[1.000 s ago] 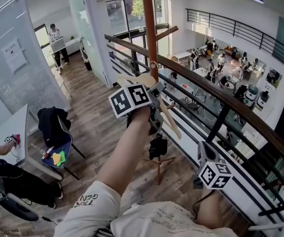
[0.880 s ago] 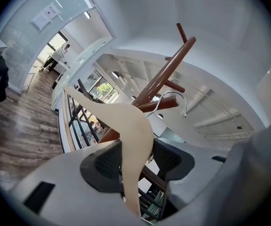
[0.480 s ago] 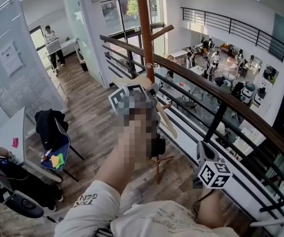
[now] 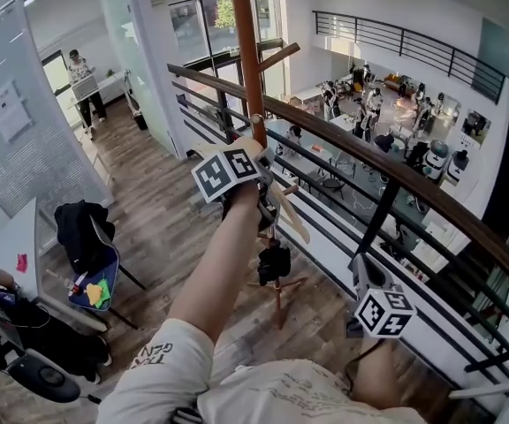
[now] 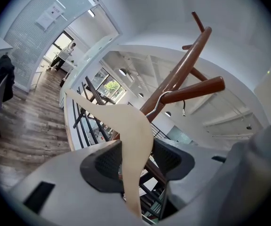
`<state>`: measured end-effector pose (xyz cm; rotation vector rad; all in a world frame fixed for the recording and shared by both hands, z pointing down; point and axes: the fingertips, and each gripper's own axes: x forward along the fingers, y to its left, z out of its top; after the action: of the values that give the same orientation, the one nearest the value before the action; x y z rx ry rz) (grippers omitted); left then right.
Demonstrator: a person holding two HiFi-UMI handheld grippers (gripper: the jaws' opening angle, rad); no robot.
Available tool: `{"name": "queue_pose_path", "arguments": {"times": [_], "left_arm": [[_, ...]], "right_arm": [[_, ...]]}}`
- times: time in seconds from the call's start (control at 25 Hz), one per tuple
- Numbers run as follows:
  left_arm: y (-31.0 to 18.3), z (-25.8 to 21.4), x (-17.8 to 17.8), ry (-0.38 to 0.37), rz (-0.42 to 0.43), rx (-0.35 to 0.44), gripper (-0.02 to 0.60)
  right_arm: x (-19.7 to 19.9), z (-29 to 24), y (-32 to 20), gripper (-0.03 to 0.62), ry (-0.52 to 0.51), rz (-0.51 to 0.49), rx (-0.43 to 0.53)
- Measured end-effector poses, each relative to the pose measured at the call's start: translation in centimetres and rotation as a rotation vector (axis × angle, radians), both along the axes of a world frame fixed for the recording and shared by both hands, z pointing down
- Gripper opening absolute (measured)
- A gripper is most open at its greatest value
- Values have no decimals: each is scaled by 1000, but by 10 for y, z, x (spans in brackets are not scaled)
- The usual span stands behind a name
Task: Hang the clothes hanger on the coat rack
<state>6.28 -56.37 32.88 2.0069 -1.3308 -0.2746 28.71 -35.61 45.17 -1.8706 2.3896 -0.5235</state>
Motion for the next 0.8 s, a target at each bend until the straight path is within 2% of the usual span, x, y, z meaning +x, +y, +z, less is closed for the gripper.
{"name": "queue_pose_path", "arguments": {"times": [0.32, 0.52, 0.8], "left_arm": [[-10, 0, 0, -7, 6, 13, 212], [-8, -3, 7, 7, 33, 56, 212], [1, 1, 14, 68, 83, 75, 213]], "right_arm": [[5, 2, -2, 0, 10, 24, -9], [2, 3, -2, 0, 21, 22, -14], [-4, 7, 0, 0, 31, 20, -16]]}}
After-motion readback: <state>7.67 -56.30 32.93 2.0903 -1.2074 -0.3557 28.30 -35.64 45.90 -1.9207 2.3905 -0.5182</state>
